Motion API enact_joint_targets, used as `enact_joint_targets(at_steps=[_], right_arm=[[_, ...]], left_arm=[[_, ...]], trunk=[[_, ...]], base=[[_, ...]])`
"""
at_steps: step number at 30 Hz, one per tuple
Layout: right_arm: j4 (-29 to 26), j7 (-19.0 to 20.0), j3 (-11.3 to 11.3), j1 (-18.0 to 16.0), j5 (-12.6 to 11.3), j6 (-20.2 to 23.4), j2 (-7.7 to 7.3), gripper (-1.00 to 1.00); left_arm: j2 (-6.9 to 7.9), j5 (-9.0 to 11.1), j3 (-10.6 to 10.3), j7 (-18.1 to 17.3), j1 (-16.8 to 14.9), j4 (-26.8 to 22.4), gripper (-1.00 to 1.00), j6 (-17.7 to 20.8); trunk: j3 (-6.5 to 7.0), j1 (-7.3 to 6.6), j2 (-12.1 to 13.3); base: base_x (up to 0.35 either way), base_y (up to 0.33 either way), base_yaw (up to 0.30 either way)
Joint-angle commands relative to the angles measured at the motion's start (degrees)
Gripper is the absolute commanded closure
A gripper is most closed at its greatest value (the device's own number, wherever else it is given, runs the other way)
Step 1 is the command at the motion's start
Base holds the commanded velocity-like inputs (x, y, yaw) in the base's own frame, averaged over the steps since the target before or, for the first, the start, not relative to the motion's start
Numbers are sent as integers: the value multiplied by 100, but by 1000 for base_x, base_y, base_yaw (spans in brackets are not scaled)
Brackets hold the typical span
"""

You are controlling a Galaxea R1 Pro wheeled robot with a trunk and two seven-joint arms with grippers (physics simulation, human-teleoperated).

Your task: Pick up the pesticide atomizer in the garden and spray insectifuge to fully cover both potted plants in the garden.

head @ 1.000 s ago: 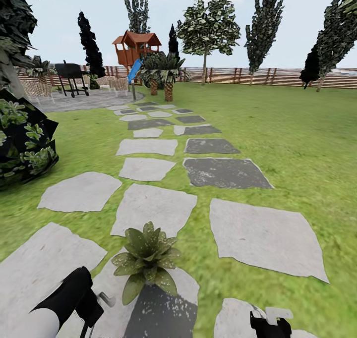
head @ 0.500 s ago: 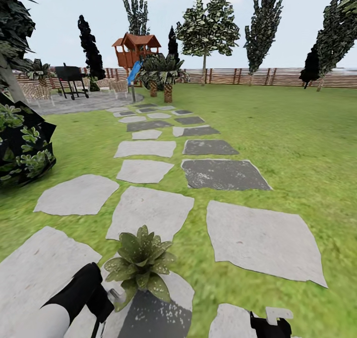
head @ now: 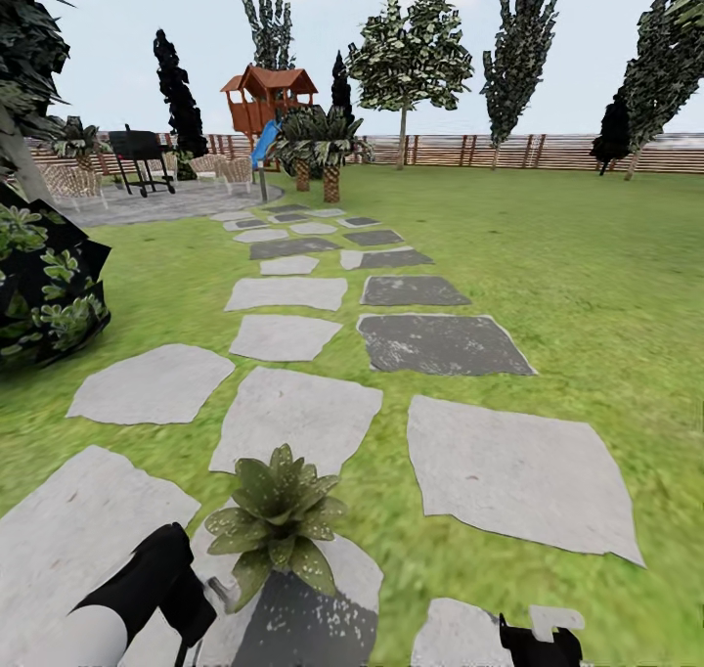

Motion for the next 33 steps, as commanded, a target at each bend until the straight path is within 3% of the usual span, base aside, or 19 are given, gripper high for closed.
enact_joint_targets(at_steps=[1, 10, 17, 22, 26, 33], right_arm=[[10, -21, -34, -5, 60, -23, 1, -100], [10, -21, -34, -5, 60, -24, 1, -100], [10, -21, -34, -5, 60, -24, 1, -100], [10, -21, -34, -5, 60, -24, 1, -100], [10, -21, -34, -5, 60, -24, 1, -100], [10, -21, -34, -5, 60, -24, 1, -100]], left_arm=[[-16, -28, -27, -31, -5, -15, 100, 37], [25, -27, -5, -10, -3, -20, 100, 56], [16, -23, 1, 31, 25, 76, 100, 7], [6, -22, 3, 352, 78, 240, 100, 11], [-35, 27, 22, 415, 70, 179, 100, 29], [53, 33, 52, 422, 79, 204, 100, 13]], trunk=[[-5, -2, -2], [-5, -2, -2], [-5, -2, -2], [-5, -2, -2], [-5, -2, -2], [-5, -2, -2]], base=[[-200, -124, 0], [-229, -53, 0], [-1, 0, 0], [0, 0, 0], [123, 0, 0], [106, 0, 0]])
